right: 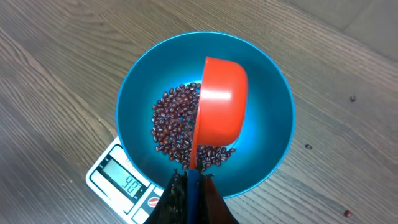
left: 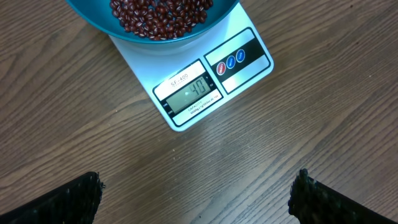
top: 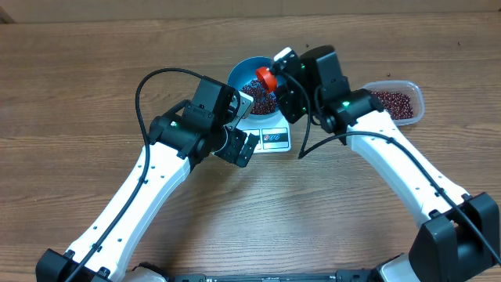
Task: Scoop item into bowl and weigh 150g on scale
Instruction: 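Tilt the cup to pour beans into the teal bowl, then carry the empty red cup right to the bean tub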
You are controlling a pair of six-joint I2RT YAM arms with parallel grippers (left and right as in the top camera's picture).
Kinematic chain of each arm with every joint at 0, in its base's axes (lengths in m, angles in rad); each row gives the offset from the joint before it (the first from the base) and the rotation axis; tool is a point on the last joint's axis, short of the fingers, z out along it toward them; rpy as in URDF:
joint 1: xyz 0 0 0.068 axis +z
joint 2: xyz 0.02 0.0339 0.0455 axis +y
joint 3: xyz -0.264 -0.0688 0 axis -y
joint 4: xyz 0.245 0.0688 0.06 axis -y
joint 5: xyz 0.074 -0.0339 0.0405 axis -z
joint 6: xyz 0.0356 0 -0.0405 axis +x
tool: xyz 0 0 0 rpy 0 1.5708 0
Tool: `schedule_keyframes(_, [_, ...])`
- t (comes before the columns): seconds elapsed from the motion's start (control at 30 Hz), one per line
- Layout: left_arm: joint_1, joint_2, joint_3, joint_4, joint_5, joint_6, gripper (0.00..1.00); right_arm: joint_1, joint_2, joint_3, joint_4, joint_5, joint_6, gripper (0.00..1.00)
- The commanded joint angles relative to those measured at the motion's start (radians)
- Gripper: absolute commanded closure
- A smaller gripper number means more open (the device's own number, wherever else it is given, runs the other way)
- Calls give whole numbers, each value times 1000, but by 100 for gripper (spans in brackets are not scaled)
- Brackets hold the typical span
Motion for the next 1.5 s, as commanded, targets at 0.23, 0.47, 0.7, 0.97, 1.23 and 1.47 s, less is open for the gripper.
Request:
schedule_keyframes(0.23, [5, -23, 4, 1, 10, 8, 0, 19, -34, 27, -2, 93, -52, 96])
schedule_keyframes(0.47, [5, -23, 4, 1, 10, 8, 0, 33, -34, 27, -13, 96, -91, 96])
schedule_keyframes(0.7, [5, -23, 4, 1, 10, 8, 0, 33, -34, 27, -20, 96, -91, 96])
schedule_keyframes(0.97, [5, -23, 4, 1, 10, 8, 0, 34, -34, 27, -57, 45, -137, 96])
schedule_keyframes(1.23, [5, -23, 4, 1, 10, 8, 0, -50, -80, 27, -5, -73, 120, 96])
schedule_keyframes(1.47, [5, -23, 4, 1, 10, 8, 0, -297, -243, 27, -89, -80, 172, 96])
